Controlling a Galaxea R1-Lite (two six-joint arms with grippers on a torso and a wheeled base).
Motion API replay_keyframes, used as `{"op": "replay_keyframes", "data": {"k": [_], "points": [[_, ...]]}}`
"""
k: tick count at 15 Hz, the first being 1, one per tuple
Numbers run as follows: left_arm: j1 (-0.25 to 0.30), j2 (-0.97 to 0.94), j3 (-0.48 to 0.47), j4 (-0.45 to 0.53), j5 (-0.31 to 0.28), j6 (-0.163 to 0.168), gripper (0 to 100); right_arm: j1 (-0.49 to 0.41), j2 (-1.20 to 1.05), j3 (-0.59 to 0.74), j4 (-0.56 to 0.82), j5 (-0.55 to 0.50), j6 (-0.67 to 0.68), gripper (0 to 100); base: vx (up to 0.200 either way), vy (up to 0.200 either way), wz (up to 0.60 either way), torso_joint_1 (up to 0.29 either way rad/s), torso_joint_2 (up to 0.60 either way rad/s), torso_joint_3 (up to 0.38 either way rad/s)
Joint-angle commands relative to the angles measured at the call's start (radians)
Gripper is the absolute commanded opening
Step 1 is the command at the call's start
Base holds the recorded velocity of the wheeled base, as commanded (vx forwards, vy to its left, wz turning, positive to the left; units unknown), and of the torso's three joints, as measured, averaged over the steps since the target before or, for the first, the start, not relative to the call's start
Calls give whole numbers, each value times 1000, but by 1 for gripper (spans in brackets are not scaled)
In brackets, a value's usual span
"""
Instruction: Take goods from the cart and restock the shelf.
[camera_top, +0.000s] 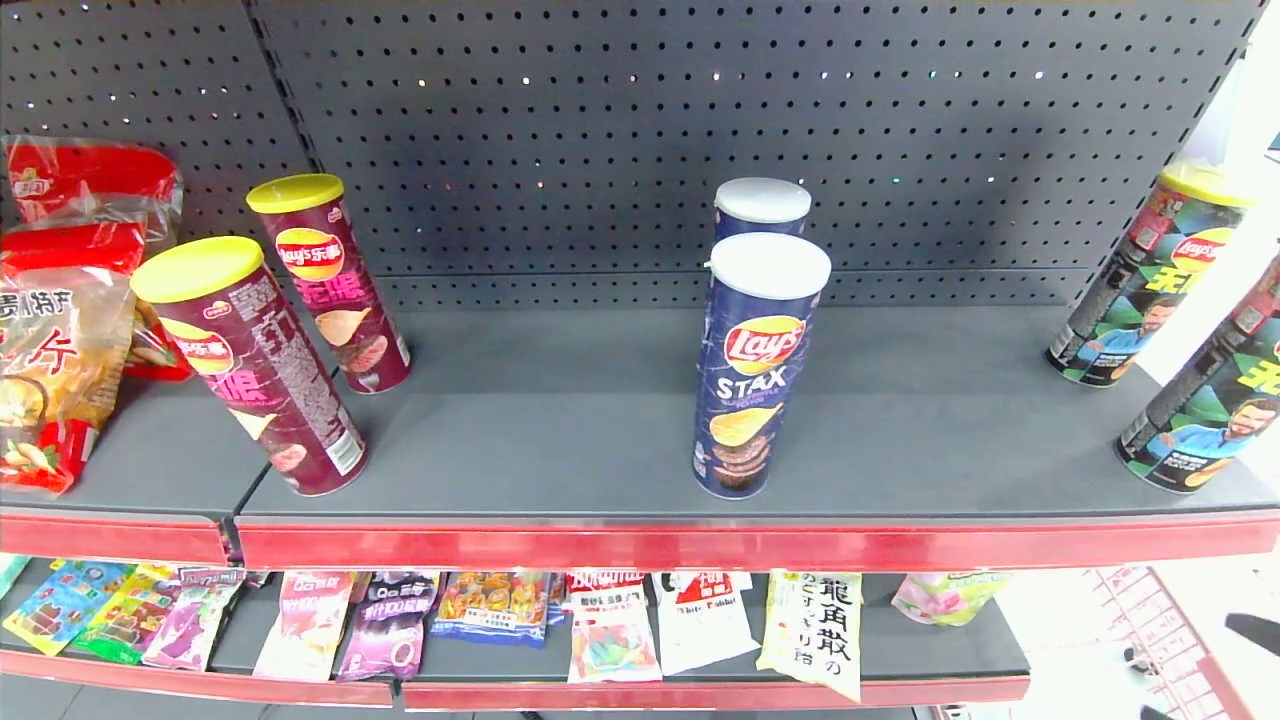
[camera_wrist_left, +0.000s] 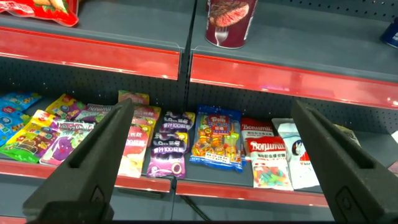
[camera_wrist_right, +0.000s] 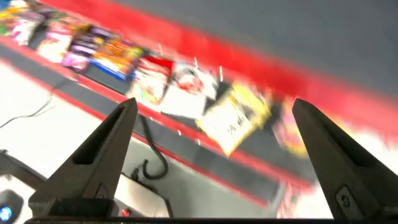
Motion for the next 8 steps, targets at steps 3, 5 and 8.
{"op": "replay_keyframes", "data": {"k": [3,5,8], "points": [[0,1,0,-1,2,0,100,-243,-486,168,122,20,-13,100,0,0,0,0,0,0],[1,1,0,-1,2,0,100,-243,-485,225,-8,-51,33,100,0,0,0,0,0,0],[0,1,0,-1,2,0,100,-243,-485,230,-25,-77,138,100,0,0,0,0,0,0]]}}
